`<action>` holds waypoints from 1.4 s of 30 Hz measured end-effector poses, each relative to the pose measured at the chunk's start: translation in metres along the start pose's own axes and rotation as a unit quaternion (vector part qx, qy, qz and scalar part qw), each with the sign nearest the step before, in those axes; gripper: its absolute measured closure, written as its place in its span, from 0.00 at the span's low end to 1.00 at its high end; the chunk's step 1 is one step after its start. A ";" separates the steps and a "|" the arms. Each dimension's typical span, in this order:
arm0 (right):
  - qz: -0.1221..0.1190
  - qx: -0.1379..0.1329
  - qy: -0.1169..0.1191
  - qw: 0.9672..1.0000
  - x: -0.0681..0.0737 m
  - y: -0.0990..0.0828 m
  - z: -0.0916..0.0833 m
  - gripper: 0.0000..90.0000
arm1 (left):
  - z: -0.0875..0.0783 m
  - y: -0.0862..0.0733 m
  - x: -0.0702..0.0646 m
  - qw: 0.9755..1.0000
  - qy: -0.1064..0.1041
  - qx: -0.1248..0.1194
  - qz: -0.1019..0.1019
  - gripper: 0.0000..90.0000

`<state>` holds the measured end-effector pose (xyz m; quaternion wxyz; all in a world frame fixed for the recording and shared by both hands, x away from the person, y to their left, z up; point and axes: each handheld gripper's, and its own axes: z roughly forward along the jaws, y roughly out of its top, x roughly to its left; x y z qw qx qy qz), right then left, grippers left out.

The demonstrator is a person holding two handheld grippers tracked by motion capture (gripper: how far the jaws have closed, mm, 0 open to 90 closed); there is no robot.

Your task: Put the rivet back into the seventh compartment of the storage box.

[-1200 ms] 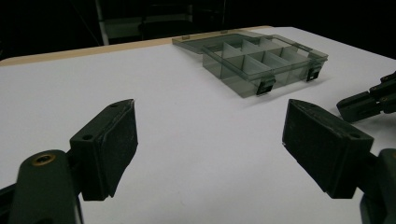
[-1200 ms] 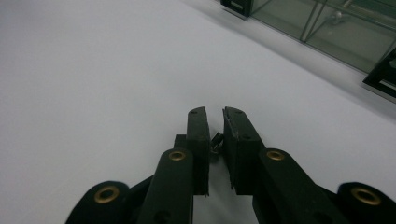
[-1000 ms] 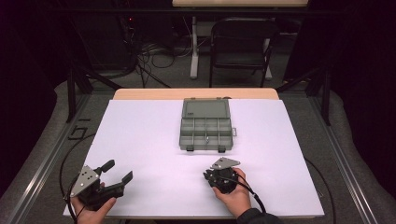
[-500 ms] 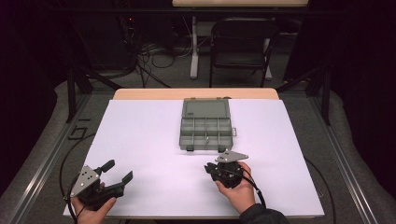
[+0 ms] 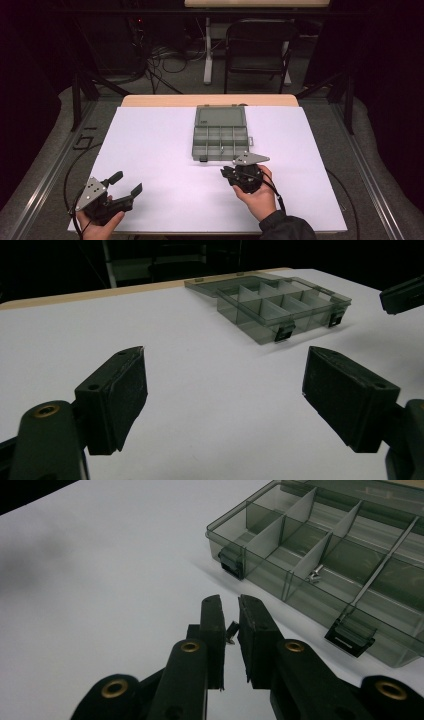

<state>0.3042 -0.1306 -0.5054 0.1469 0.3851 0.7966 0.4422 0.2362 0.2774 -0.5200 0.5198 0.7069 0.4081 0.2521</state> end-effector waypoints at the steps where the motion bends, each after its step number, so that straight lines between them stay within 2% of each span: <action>1: 0.000 0.001 -0.001 1.000 -0.001 0.001 -0.001 0.91 | 0.000 0.000 0.000 1.000 0.000 0.000 0.000 0.20; 11: 0.003 -0.002 -0.006 1.000 -0.006 0.008 -0.003 0.91 | 0.000 0.000 0.000 1.000 0.001 -0.001 0.001 0.20; 19: 0.004 -0.010 -0.016 1.000 -0.018 0.023 -0.004 0.91 | 0.000 0.000 0.000 1.000 0.001 -0.001 0.001 0.20; 23: 0.007 -0.005 -0.025 1.000 -0.025 0.030 -0.003 0.91 | 0.000 0.000 0.000 1.000 0.001 -0.001 0.000 0.20; 33: 0.023 -0.003 -0.035 0.999 -0.038 0.042 0.006 0.91 | 0.000 0.000 0.001 1.000 0.000 0.000 0.000 0.20; 42: 0.030 -0.001 -0.038 0.999 -0.045 0.043 0.018 0.91 | 0.000 0.000 0.001 1.000 0.000 0.001 0.001 0.20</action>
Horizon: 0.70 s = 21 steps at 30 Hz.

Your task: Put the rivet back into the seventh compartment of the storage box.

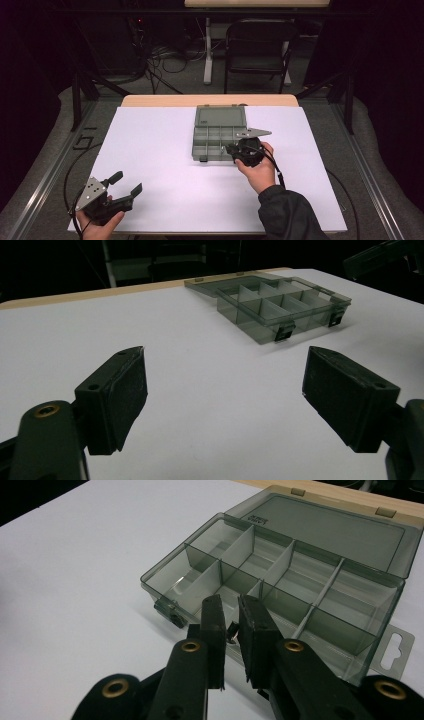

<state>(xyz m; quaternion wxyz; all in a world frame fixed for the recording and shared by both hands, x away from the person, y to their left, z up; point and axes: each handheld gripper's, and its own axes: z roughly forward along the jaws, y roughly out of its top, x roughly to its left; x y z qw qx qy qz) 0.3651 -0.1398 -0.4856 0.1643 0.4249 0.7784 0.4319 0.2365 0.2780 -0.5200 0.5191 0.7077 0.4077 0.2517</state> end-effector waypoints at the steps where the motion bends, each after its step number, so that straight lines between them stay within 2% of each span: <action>1: 0.000 0.003 -0.002 1.000 -0.001 0.000 0.003 0.91 | 0.000 0.000 0.000 1.000 0.000 0.000 0.000 0.20; 13: 0.005 0.024 -0.017 1.000 -0.006 -0.005 0.033 0.91 | 0.000 0.000 0.000 1.000 -0.001 0.000 0.000 0.20; 21: 0.009 0.022 -0.027 0.999 -0.007 -0.008 0.044 0.91 | 0.000 0.000 0.000 1.000 -0.001 0.000 -0.001 0.20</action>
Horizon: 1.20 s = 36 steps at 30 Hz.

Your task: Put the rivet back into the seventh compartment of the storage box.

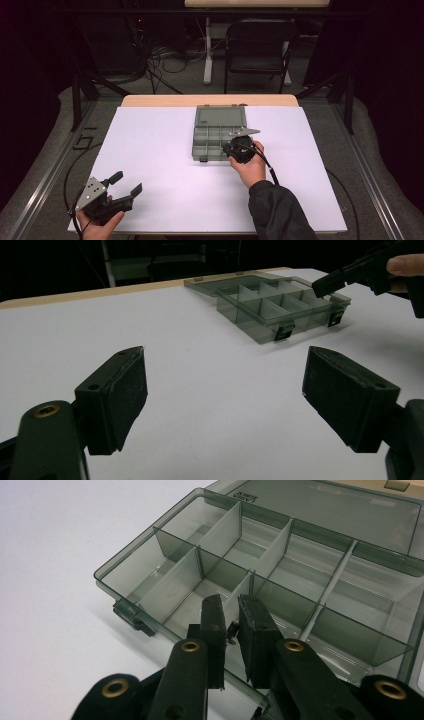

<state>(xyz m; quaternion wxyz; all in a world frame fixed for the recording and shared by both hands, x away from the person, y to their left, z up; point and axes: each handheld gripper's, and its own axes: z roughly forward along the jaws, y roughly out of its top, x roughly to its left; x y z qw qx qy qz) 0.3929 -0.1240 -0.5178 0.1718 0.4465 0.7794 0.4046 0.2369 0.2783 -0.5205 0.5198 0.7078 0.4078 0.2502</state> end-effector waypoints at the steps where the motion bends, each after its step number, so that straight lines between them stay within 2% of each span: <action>1: -0.001 -0.001 0.000 1.000 0.000 0.000 0.001 0.91 | 0.000 0.000 0.000 1.000 0.000 0.000 0.000 0.20; 12: 0.004 0.000 0.000 1.000 0.002 -0.001 0.004 0.89 | 0.000 0.000 0.000 1.000 0.000 -0.002 -0.002 0.20; 17: 0.001 -0.009 -0.002 1.000 0.002 0.001 0.000 0.74 | 0.000 0.000 0.000 1.000 0.000 -0.001 -0.001 0.20; 23: -0.006 -0.030 -0.005 1.000 0.005 0.001 -0.014 0.60 | 0.000 0.000 0.000 1.000 0.000 0.000 -0.002 0.20; 30: -0.016 -0.048 -0.001 0.999 0.008 -0.002 -0.037 0.56 | 0.000 0.000 -0.001 1.000 0.002 0.000 -0.003 0.20; 36: -0.025 -0.054 0.004 0.998 0.012 -0.013 -0.053 0.54 | 0.001 0.000 -0.001 1.000 0.003 0.000 -0.003 0.20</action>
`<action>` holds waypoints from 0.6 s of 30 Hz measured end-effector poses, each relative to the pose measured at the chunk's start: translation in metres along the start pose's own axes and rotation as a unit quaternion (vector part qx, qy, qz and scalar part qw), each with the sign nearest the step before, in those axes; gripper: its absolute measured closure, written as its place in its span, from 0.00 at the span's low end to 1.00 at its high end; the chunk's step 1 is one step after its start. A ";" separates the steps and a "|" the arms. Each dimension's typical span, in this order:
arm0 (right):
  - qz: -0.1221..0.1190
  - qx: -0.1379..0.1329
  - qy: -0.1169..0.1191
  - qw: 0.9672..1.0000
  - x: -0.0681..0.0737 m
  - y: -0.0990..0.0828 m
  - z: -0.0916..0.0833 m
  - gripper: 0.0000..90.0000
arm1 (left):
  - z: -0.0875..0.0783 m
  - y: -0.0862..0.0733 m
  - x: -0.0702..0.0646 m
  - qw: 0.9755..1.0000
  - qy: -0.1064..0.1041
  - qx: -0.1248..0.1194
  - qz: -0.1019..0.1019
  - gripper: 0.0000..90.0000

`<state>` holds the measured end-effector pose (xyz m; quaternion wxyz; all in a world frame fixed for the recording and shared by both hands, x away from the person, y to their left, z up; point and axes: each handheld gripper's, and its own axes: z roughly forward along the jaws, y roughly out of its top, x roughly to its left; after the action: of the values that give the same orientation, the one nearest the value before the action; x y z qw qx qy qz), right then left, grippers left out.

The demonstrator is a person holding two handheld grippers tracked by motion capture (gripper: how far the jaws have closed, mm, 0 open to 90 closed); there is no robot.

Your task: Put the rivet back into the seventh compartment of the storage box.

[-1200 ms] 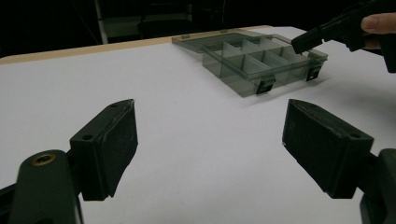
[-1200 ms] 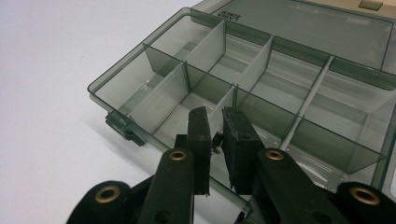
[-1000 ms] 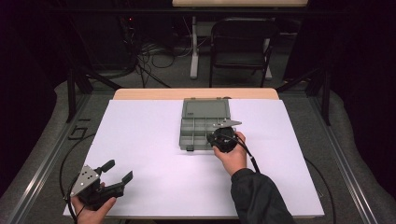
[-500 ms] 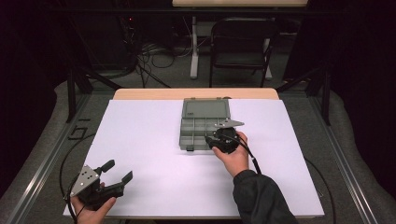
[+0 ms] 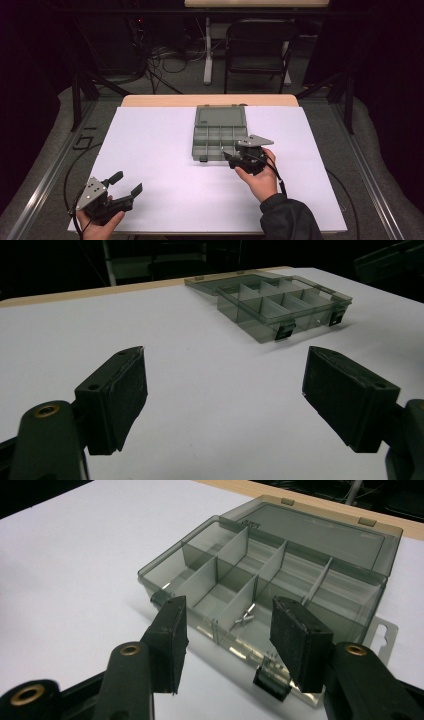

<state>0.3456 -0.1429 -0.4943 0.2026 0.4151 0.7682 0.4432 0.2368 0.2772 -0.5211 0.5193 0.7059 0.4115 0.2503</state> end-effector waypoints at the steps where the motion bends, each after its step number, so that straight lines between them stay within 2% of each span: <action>1: 0.000 0.000 0.001 1.000 0.001 -0.003 -0.003 0.54 | 0.000 0.000 0.000 1.000 0.000 0.000 0.000 0.20; 8: -0.008 0.004 0.006 1.000 0.005 -0.021 -0.018 0.53 | 0.000 0.000 0.000 1.000 0.001 0.000 0.003 0.20; 11: -0.004 -0.002 0.010 1.000 0.008 -0.028 -0.023 0.53 | 0.000 0.000 0.000 1.000 0.001 0.001 0.002 0.20; 18: -0.013 -0.005 0.010 1.000 0.016 -0.041 -0.033 0.52 | 0.000 0.000 0.000 1.000 0.000 0.002 0.003 0.20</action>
<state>0.2950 -0.1582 -0.5110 0.2030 0.3995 0.7734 0.4484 0.2369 0.2773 -0.5212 0.5173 0.7079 0.4101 0.2513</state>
